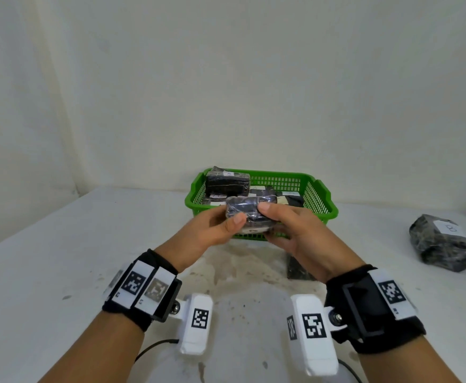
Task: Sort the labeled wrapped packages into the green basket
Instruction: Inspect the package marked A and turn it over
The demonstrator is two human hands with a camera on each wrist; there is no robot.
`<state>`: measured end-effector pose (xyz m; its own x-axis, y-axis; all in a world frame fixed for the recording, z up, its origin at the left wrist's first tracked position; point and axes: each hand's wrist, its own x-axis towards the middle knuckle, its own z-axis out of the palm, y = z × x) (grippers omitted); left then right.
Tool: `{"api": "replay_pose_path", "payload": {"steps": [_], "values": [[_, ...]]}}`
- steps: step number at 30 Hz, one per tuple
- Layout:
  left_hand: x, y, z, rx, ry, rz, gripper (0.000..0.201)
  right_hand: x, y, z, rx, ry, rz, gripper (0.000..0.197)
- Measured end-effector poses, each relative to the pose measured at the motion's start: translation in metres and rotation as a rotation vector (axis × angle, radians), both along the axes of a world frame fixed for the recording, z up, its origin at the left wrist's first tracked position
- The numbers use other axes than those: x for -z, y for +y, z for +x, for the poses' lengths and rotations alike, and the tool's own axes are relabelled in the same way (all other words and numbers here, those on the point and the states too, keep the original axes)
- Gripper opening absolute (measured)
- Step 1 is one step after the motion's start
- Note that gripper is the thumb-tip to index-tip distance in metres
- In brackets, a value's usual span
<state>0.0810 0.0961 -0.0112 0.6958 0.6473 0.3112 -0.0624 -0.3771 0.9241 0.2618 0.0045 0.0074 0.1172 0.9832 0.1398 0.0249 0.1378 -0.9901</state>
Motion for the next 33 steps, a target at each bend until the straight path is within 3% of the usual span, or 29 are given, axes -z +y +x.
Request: {"api": "replay_pose_path", "payload": {"steps": [2,4,7,12,15,18,20,23,27,33], "values": [[-0.0005,-0.0002,0.0019,0.043,-0.015,-0.142,0.089,-0.0002,0.001,0.0036,0.0,-0.026,0.003,0.043],[-0.0034,-0.0004,0.0028,0.041,-0.046,-0.178,0.084,-0.001,0.0011,0.0067,-0.027,-0.032,0.009,0.033],[-0.0054,0.0014,0.0009,-0.011,-0.045,-0.14,0.062,-0.0002,0.001,0.0045,-0.063,-0.061,0.022,0.04],[-0.0038,0.0009,-0.0028,0.037,-0.023,-0.147,0.069,0.0036,0.0035,0.002,0.03,-0.142,0.043,0.055],[-0.0043,0.0003,-0.0005,0.029,-0.014,-0.144,0.061,0.0042,0.0046,0.004,0.019,-0.109,0.038,0.061],[-0.0052,0.0014,-0.0008,0.017,-0.027,-0.173,0.054,0.0025,0.0018,0.0038,-0.07,-0.066,0.009,0.04],[-0.0052,0.001,-0.0025,0.045,-0.057,-0.202,0.068,0.0003,0.0,0.0033,-0.102,-0.042,0.016,0.032],[-0.0059,-0.0007,-0.0036,0.083,-0.086,-0.233,0.08,0.0006,0.002,0.0029,-0.052,-0.037,0.018,0.045],[-0.0039,0.0026,-0.0011,0.038,-0.073,-0.245,0.059,0.0054,0.0061,0.0038,-0.031,-0.03,-0.017,0.068],[-0.0028,0.0039,-0.0008,0.033,-0.074,-0.276,0.09,0.0057,0.0086,0.0062,-0.004,-0.002,0.001,0.072]]}}
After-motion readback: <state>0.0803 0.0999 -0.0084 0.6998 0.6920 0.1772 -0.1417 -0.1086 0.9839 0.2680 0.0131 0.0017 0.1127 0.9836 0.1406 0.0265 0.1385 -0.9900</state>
